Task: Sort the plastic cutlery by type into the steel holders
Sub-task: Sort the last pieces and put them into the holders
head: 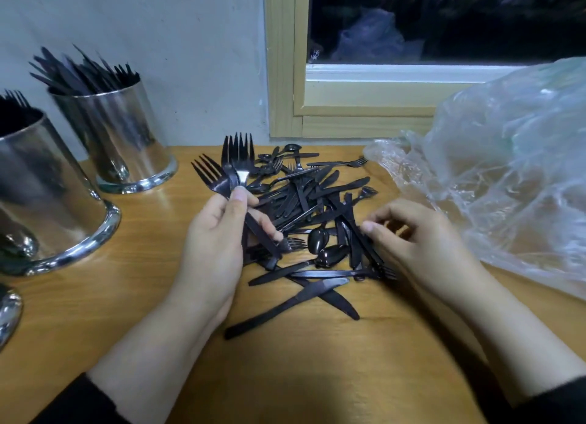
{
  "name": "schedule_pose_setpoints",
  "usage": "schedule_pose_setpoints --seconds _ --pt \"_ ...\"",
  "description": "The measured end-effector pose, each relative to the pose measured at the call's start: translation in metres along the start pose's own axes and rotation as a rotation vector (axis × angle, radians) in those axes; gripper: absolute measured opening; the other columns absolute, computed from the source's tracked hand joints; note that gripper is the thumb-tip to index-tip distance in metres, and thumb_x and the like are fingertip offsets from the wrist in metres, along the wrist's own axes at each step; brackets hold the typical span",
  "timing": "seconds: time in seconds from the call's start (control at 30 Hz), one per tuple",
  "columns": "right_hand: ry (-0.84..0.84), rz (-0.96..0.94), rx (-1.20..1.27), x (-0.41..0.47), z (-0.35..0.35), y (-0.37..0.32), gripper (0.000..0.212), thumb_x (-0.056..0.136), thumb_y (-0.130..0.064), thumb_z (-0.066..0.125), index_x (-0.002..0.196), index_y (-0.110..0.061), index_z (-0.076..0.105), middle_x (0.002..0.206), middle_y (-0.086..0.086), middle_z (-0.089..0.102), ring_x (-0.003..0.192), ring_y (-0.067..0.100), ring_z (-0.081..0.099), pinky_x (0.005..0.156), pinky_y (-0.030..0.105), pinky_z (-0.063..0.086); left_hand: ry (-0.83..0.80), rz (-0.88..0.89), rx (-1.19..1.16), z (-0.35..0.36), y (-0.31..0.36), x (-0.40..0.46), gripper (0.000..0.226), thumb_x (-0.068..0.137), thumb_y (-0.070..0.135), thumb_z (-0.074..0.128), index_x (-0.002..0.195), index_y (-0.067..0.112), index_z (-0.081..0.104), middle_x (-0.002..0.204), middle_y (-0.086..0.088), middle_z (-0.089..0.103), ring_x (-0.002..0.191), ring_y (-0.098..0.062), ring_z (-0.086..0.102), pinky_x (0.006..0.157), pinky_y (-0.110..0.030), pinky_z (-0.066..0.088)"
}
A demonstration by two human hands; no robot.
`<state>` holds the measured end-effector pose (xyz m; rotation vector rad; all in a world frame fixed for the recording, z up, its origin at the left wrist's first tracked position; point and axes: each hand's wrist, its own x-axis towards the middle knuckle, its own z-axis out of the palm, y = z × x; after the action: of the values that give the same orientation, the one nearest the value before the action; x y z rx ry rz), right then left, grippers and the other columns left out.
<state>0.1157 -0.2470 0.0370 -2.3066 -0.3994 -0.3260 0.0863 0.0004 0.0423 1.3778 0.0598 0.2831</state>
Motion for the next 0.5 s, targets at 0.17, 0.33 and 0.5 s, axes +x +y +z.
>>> schedule_pose_setpoints --seconds 0.17,0.33,0.5 --pt "-0.264 -0.001 -0.075 -0.03 -0.016 0.023 0.019 0.082 -0.05 0.072 0.097 -0.039 0.066 0.1 -0.013 0.058 0.088 0.011 0.059 0.078 0.025 0.048 0.028 -0.03 0.081 -0.005 0.009 -0.025 0.029 0.108 0.035 0.044 0.108 0.015 0.065 0.066 0.002 0.04 0.05 -0.013 0.035 0.043 -0.027 0.036" --pt "-0.335 -0.049 -0.212 -0.036 -0.016 0.026 0.025 0.086 -0.035 0.075 0.107 -0.041 0.065 0.106 -0.02 0.056 0.103 0.002 0.054 0.095 0.028 0.046 0.005 -0.121 0.064 -0.008 0.007 -0.047 0.026 0.109 0.019 0.046 0.112 0.027 0.071 0.072 0.004 0.045 0.055 -0.011 0.033 0.048 -0.029 0.027" --pt "-0.253 -0.09 -0.247 -0.035 -0.01 0.026 0.015 0.092 -0.022 0.069 0.097 -0.036 0.069 0.099 -0.019 0.058 0.094 -0.002 0.055 0.087 0.023 0.046 -0.04 -0.116 0.191 -0.021 0.014 -0.063 0.02 0.107 0.032 0.049 0.091 0.028 0.061 0.071 0.002 0.043 0.054 -0.01 0.032 0.046 -0.025 0.028"
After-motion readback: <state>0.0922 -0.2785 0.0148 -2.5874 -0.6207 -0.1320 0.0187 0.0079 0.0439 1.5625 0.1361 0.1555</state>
